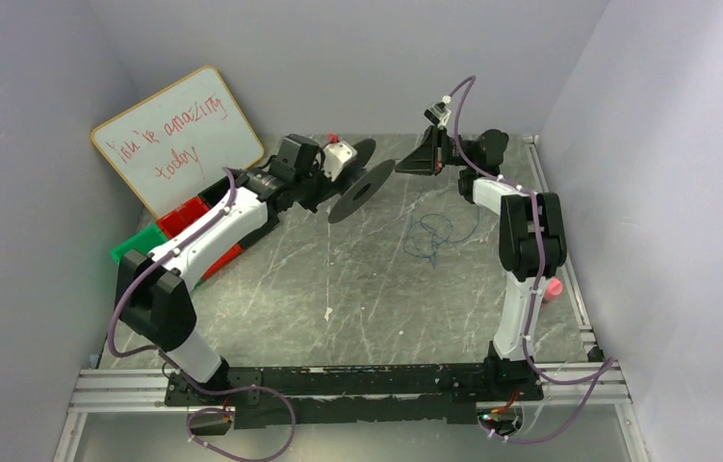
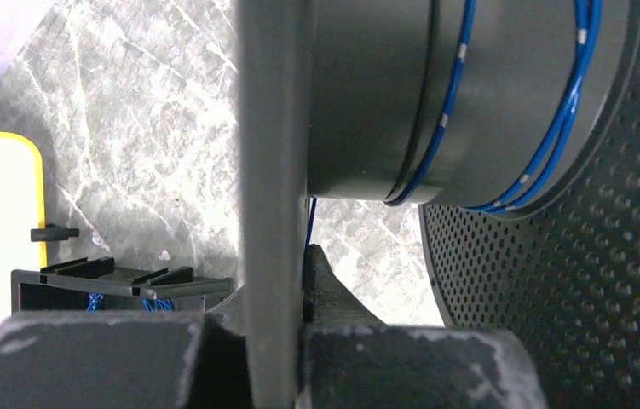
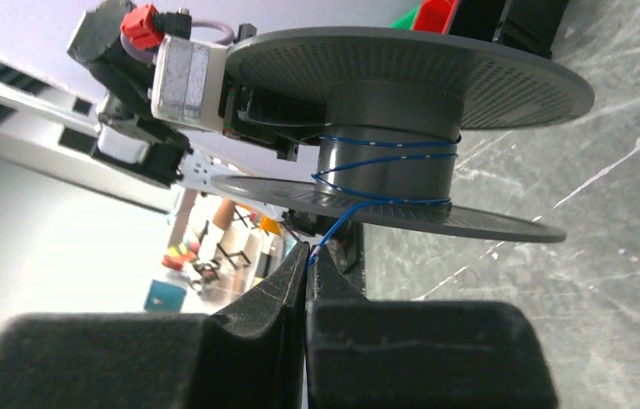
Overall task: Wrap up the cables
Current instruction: Wrap the cable around the cable reel.
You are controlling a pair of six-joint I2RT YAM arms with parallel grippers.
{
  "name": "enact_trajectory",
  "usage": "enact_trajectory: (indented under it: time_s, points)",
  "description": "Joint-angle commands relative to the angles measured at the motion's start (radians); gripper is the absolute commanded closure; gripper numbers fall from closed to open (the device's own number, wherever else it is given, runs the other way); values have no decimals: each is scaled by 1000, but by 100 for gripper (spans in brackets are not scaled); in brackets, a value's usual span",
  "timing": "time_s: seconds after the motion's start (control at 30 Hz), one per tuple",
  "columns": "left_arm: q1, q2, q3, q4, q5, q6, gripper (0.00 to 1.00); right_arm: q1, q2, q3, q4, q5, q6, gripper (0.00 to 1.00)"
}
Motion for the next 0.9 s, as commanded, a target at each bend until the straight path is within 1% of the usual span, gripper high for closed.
enact_trajectory:
  time_s: [0.0, 0.07, 0.1, 0.13, 0.17, 0.27, 0.4, 0.43, 0.6, 0.87]
  points:
    - [12, 16, 30, 39, -137, -74, 98, -13, -192, -40, -564, 92, -430, 97]
    - [12, 23, 36, 39, -150, -90, 98, -12, -258, -5, -956, 159, -735, 97]
    - [11, 28, 40, 37, -155, -94, 98, -8, -278, 32, -1119, 192, -884, 98]
    - [11, 33, 42, 33, -166, -99, 98, -5, -292, 70, -1220, 217, -981, 98]
    - [10, 38, 45, 31, -173, -100, 98, -4, -304, 82, -1263, 229, -1028, 98]
    - [9, 47, 49, 29, -193, -100, 98, -4, -337, 95, -1270, 226, -1038, 98]
    - [10, 51, 52, 30, -197, -97, 98, 7, -365, 154, -1448, 260, -1182, 96]
    - [8, 51, 52, 33, -202, -98, 98, 11, -373, 158, -1467, 265, -1199, 95]
    - [7, 60, 56, 36, -226, -112, 98, 43, -420, 133, -1452, 261, -1213, 92]
    - [8, 79, 63, 37, -226, -135, 98, 149, -464, 85, -1411, 255, -1243, 91]
